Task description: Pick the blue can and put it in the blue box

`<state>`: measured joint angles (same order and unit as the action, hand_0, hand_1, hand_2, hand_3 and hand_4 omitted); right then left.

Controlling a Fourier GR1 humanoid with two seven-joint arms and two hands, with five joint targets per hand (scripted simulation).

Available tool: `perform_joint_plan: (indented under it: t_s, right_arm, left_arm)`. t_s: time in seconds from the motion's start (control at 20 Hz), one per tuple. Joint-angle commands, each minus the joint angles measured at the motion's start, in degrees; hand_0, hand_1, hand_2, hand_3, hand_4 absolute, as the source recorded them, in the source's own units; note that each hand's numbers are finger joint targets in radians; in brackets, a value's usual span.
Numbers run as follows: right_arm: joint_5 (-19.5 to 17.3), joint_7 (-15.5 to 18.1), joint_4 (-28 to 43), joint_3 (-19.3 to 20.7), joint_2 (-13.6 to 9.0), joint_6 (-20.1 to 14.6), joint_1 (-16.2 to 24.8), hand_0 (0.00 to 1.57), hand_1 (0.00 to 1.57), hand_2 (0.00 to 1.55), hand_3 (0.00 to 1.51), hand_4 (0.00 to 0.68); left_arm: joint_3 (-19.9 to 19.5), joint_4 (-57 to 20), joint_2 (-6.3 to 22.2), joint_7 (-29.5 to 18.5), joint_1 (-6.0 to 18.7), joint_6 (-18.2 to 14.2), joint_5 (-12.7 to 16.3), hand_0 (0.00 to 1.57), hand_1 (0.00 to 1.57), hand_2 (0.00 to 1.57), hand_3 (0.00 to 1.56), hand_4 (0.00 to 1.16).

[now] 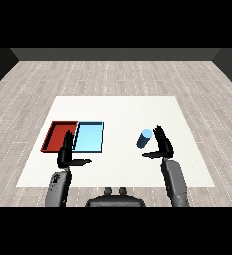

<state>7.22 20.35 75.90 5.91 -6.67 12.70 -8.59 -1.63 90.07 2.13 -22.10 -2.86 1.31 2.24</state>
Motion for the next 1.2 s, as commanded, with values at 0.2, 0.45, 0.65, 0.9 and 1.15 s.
perform_joint_plan:
  t_s: [0.2,0.45,0.65,0.9,1.15]
  right_arm:
    - [0.51,-0.33,-1.68,1.69,-1.74,1.07,-0.92,0.0,0.0,0.0,0.0,0.0]
    - [-1.55,5.69,-8.29,1.04,0.17,-0.01,-1.48,0.0,0.0,0.0,0.0,0.0]
    - [-1.93,1.66,-7.22,0.16,2.83,-4.33,-2.98,0.0,0.0,0.0,0.0,0.0]
    - [0.33,3.54,-23.7,5.85,-2.38,-0.91,-12.61,0.0,0.0,0.0,0.0,0.0]
    - [0.91,2.69,-21.81,4.85,-2.08,-1.81,-11.19,0.0,0.0,0.0,0.0,0.0]
  left_arm:
    - [-0.37,-3.99,-0.41,-5.05,-0.95,0.38,-0.57,0.0,0.0,0.0,0.0,0.0]
    - [-0.46,0.19,0.13,-0.55,-0.16,-0.72,-0.82,0.0,0.0,0.0,0.0,0.0]
    - [1.56,1.19,-1.22,-1.65,-2.49,-2.12,-3.0,0.0,0.0,0.0,0.0,0.0]
    - [0.92,0.6,-1.45,0.77,0.33,-1.74,-1.3,0.0,0.0,0.0,0.0,0.0]
    - [-0.08,-0.25,0.03,-1.17,-0.14,-0.81,-1.69,0.0,0.0,0.0,0.0,0.0]
